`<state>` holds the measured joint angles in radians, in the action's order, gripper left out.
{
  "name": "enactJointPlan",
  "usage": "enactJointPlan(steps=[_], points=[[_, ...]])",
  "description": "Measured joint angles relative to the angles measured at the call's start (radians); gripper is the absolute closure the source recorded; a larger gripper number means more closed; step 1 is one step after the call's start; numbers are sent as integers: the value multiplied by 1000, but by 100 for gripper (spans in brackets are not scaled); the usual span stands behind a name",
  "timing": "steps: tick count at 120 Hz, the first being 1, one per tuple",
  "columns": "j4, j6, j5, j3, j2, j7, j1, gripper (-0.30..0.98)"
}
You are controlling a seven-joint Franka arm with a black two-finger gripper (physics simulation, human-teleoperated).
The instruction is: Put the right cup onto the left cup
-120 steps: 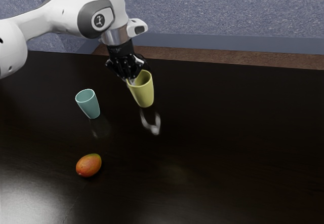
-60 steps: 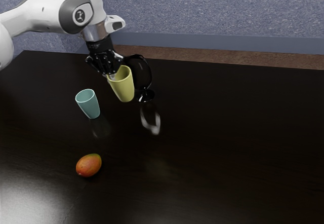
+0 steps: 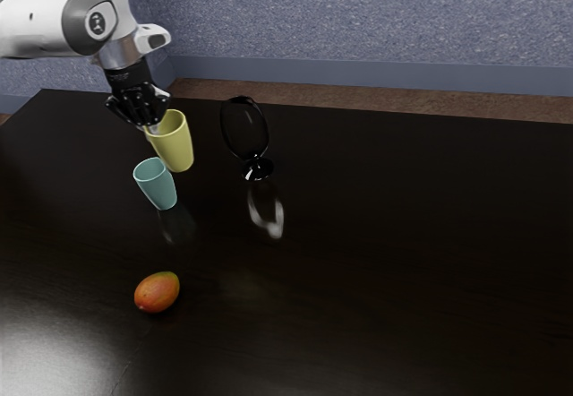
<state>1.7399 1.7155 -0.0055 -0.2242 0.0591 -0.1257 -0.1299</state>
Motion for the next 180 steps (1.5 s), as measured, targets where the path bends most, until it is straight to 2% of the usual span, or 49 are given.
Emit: enactJointPlan(steps=[48, 126, 180], points=[[-5, 1, 0, -104, 3, 81, 10, 79], [-87, -16, -4, -178, 66, 173, 17, 79], [-161, -42, -9, -180, 131, 214, 39, 79]])
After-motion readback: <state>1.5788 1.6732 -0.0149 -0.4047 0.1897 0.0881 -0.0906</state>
